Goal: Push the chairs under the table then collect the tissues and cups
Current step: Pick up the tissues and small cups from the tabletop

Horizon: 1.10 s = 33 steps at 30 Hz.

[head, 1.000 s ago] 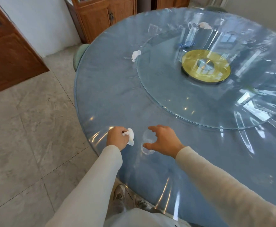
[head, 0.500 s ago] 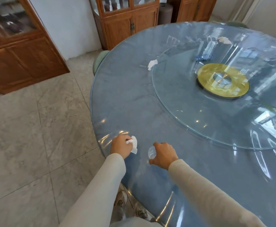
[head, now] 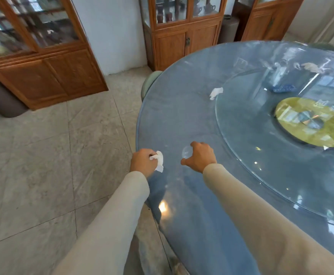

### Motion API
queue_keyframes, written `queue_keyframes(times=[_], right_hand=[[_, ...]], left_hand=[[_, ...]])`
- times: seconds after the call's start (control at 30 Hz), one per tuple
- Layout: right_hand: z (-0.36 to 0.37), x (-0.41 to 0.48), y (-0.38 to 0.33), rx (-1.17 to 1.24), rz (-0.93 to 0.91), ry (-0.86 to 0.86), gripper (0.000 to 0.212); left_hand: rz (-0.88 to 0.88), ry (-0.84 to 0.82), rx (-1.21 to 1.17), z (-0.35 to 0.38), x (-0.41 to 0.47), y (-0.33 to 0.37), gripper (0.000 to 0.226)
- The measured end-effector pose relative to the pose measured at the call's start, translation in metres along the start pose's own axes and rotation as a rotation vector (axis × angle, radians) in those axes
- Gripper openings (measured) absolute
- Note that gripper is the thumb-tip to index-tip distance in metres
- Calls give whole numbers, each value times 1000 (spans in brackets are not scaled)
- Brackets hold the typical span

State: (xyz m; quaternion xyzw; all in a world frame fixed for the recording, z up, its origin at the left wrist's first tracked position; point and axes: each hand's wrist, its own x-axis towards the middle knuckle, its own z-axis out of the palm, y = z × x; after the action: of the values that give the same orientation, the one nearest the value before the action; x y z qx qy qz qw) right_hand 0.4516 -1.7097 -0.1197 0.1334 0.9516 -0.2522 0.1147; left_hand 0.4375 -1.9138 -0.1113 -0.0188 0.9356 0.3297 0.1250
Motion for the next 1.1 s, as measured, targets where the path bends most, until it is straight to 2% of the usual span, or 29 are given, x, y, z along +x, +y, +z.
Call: queue_keyframes(times=[0.43, 0.6, 0.87, 1.1], right_hand=[[30, 162, -195, -6, 30, 35, 65], [35, 212, -247, -11, 69, 36, 67], [20, 315, -255, -8, 201, 61, 67], [-8, 451, -231, 101, 334, 144, 59]], left_hand=[[-25, -27, 11, -155, 193, -105, 23], [-28, -28, 24, -202, 271, -126, 24], [2, -110, 13, -204, 389, -112, 26], [79, -203, 118, -191, 527, -41, 24]])
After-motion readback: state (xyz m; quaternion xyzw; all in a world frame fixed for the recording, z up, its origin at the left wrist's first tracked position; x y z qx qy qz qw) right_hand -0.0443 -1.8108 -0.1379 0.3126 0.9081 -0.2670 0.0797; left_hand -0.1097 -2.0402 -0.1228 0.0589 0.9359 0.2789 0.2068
